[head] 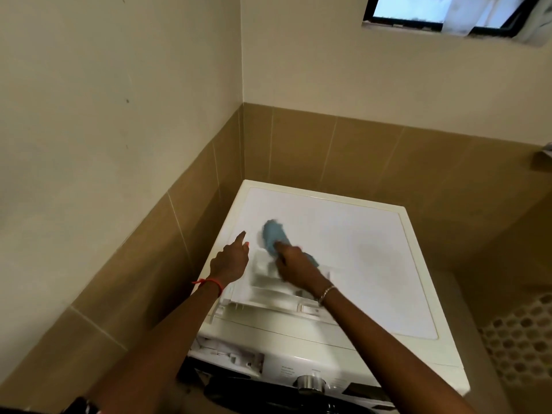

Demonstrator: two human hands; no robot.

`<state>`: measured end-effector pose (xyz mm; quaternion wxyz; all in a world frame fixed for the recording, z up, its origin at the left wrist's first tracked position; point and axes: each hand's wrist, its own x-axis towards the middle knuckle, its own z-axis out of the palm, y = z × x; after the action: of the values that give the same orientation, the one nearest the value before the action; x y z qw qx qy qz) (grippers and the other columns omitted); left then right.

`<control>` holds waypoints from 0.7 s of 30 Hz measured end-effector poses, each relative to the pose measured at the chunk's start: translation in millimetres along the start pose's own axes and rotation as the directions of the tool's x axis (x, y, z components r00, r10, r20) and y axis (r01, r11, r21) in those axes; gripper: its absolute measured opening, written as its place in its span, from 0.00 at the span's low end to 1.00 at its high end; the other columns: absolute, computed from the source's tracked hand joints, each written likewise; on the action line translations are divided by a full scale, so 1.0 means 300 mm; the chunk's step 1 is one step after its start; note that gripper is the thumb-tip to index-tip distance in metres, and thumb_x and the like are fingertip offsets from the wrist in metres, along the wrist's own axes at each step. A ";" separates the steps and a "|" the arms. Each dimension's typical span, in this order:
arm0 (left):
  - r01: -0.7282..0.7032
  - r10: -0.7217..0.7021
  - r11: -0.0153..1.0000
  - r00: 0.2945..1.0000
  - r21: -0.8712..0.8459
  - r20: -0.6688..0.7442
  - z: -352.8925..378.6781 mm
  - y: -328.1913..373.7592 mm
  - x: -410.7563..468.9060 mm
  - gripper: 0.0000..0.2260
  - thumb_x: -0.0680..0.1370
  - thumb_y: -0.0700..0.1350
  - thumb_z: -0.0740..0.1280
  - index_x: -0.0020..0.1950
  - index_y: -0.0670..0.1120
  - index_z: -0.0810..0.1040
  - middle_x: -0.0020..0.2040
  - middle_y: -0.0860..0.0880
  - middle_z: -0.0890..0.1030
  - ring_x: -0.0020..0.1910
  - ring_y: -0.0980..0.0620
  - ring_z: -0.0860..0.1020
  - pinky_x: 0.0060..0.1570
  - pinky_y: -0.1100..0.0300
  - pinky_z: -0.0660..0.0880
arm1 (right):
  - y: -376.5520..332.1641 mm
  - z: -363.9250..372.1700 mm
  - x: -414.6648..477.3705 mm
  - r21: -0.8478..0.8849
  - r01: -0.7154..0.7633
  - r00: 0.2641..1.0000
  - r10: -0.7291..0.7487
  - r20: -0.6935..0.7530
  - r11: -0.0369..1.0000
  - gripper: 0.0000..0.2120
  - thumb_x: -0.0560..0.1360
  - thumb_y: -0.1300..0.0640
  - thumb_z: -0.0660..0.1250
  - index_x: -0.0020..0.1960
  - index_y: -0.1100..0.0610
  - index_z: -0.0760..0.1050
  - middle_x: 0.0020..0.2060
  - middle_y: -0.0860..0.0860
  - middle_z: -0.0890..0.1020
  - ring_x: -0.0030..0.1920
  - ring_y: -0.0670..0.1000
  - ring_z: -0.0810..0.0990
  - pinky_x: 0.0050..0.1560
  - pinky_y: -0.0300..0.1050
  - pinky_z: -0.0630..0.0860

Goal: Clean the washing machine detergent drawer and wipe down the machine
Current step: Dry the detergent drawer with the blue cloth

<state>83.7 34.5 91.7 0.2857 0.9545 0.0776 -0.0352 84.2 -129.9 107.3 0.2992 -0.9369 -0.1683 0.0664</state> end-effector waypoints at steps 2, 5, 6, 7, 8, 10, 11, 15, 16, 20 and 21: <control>0.002 -0.002 1.000 1.000 -0.003 0.009 0.003 -0.001 0.002 0.20 0.83 0.48 0.49 0.76 0.50 0.56 0.56 0.39 0.79 0.52 0.41 0.78 0.52 0.49 0.75 | -0.012 0.064 0.002 -0.193 0.077 0.984 -0.043 0.173 0.978 0.21 0.80 0.60 0.56 0.71 0.66 0.61 0.71 0.62 0.64 0.71 0.59 0.63 0.71 0.50 0.56; 0.011 -0.011 1.000 1.000 -0.010 0.009 0.003 0.002 0.001 0.20 0.83 0.48 0.49 0.76 0.50 0.55 0.57 0.40 0.79 0.53 0.41 0.78 0.52 0.49 0.74 | -0.003 0.038 0.035 -0.117 0.065 0.995 -0.055 0.080 0.991 0.20 0.77 0.64 0.60 0.68 0.64 0.67 0.64 0.60 0.74 0.64 0.59 0.72 0.71 0.49 0.60; 0.010 -0.010 1.000 1.000 -0.003 0.007 0.003 0.003 0.000 0.20 0.83 0.47 0.49 0.76 0.50 0.55 0.56 0.40 0.79 0.52 0.42 0.78 0.51 0.50 0.74 | 0.004 0.017 0.048 -0.064 0.045 0.996 -0.040 0.085 0.997 0.22 0.76 0.64 0.61 0.69 0.62 0.66 0.65 0.59 0.74 0.64 0.58 0.73 0.69 0.47 0.62; 0.003 -0.003 1.000 1.000 0.003 0.005 0.003 0.003 -0.003 0.20 0.83 0.47 0.49 0.76 0.50 0.55 0.54 0.40 0.80 0.51 0.42 0.79 0.49 0.51 0.74 | 0.006 0.001 0.063 -0.040 0.043 0.992 -0.038 0.120 0.998 0.23 0.77 0.63 0.62 0.71 0.61 0.65 0.66 0.59 0.73 0.66 0.58 0.72 0.68 0.46 0.64; -0.001 0.001 1.000 1.000 0.008 0.005 0.004 0.004 -0.005 0.21 0.83 0.47 0.49 0.76 0.49 0.55 0.53 0.40 0.80 0.50 0.43 0.79 0.48 0.52 0.74 | 0.008 -0.008 0.076 -0.040 0.065 0.984 -0.058 0.169 0.997 0.23 0.77 0.62 0.61 0.72 0.60 0.64 0.67 0.58 0.73 0.66 0.58 0.71 0.68 0.45 0.65; 0.001 -0.001 1.000 1.000 0.021 0.003 0.003 0.008 -0.007 0.20 0.83 0.47 0.49 0.76 0.50 0.55 0.52 0.40 0.80 0.49 0.44 0.79 0.45 0.54 0.73 | 0.002 -0.004 0.101 -0.089 0.121 0.965 -0.096 0.245 0.989 0.21 0.78 0.61 0.60 0.71 0.60 0.66 0.65 0.59 0.74 0.65 0.58 0.73 0.66 0.45 0.67; 0.007 -0.007 1.000 1.000 0.026 0.001 0.001 0.009 -0.008 0.20 0.83 0.47 0.49 0.76 0.50 0.54 0.53 0.40 0.80 0.50 0.43 0.79 0.45 0.55 0.72 | -0.004 0.006 0.115 -0.107 0.140 0.960 -0.108 0.258 0.984 0.20 0.78 0.61 0.60 0.69 0.60 0.67 0.64 0.59 0.75 0.63 0.58 0.74 0.65 0.46 0.68; 0.010 -0.010 1.000 1.000 0.026 -0.006 0.002 0.007 -0.010 0.20 0.83 0.47 0.48 0.76 0.50 0.54 0.58 0.40 0.78 0.55 0.41 0.77 0.51 0.50 0.72 | -0.014 0.060 0.136 -0.178 0.156 0.975 -0.122 0.186 0.972 0.16 0.75 0.56 0.65 0.61 0.62 0.73 0.56 0.59 0.79 0.55 0.59 0.78 0.56 0.51 0.74; 0.012 -0.012 1.000 1.000 0.024 -0.004 0.005 0.003 -0.008 0.20 0.83 0.48 0.48 0.76 0.51 0.54 0.59 0.40 0.78 0.56 0.41 0.77 0.52 0.49 0.72 | -0.008 0.076 0.132 -0.188 0.151 0.980 -0.122 0.158 0.970 0.16 0.74 0.54 0.66 0.59 0.62 0.73 0.55 0.58 0.80 0.54 0.59 0.78 0.53 0.49 0.75; 0.021 -0.022 0.998 1.000 0.055 0.003 0.010 -0.005 -0.004 0.21 0.83 0.49 0.48 0.76 0.51 0.54 0.59 0.39 0.77 0.55 0.40 0.77 0.52 0.49 0.72 | 0.009 0.094 0.123 -0.245 0.124 0.989 -0.099 0.113 0.962 0.20 0.73 0.50 0.68 0.60 0.61 0.72 0.55 0.56 0.80 0.54 0.57 0.78 0.50 0.46 0.73; 0.018 -0.018 0.997 1.000 0.070 0.007 0.010 -0.005 -0.005 0.21 0.83 0.49 0.48 0.76 0.52 0.53 0.58 0.39 0.77 0.54 0.41 0.77 0.51 0.49 0.73 | 0.012 0.091 0.124 -0.253 0.120 0.988 -0.091 0.122 0.960 0.19 0.74 0.51 0.67 0.61 0.61 0.71 0.56 0.56 0.79 0.55 0.57 0.78 0.51 0.47 0.72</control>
<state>82.0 34.0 88.5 0.2523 0.9630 0.0838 -0.0442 113.8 -104.9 82.2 0.1675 -0.9526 -0.2412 0.0788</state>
